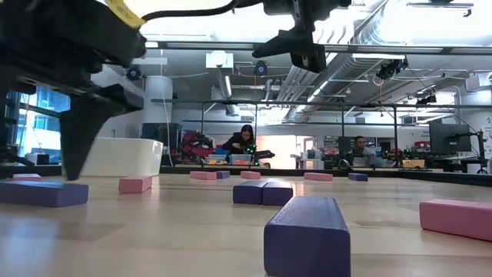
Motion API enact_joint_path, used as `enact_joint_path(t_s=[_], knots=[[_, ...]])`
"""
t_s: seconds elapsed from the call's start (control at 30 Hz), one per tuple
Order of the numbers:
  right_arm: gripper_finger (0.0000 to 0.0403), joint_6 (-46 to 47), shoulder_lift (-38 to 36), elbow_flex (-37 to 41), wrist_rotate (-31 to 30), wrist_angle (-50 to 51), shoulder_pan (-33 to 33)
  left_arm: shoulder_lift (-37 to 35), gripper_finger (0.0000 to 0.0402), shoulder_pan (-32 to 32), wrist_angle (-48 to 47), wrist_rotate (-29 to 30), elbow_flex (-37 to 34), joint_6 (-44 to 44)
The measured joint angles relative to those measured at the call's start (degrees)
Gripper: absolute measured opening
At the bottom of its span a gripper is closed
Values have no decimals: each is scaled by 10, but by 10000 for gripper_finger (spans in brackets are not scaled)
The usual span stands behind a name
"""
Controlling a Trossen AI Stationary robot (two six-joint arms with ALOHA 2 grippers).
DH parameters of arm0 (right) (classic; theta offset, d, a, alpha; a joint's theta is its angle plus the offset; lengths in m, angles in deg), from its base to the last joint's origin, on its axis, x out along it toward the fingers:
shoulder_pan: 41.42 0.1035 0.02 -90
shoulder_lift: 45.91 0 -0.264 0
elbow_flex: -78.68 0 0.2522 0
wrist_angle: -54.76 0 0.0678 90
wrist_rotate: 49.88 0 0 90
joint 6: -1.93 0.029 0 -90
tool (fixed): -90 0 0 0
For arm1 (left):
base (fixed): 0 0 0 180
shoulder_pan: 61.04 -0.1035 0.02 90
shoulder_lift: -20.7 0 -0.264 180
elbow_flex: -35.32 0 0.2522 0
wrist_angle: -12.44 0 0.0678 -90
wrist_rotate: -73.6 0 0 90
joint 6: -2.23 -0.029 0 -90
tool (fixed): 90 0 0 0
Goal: Sort blocks
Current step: Put the purple block into the yellow bin
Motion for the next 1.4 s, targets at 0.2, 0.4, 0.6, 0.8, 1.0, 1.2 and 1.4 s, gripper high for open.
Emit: enact_joint_path(t_s=[0.2, 0.4, 0.6, 0.8, 1.0, 1.2, 1.4], knots=[[213, -1, 0, 0, 0, -1, 0, 0, 246, -6, 25, -9, -1, -7], [213, -1, 0, 0, 0, -1, 0, 34, 246, -10, 27, -31, 0, -14], [213, -1, 0, 0, 0, -1, 0, 51, 222, -10, 25, -26, 3, 1], [213, -9, 0, 0, 0, 3, 0, -18, 38, -7, -49, -47, 11, 59], [213, -20, 0, 0, 0, 3, 0, -171, 11, 8, -87, -36, 12, 177], [213, -25, 0, 0, 0, 3, 0, -279, 3, 48, -146, 97, 13, 238], [213, -25, 0, 0, 0, 3, 0, -270, 5, 44, -144, 114, 12, 261]])
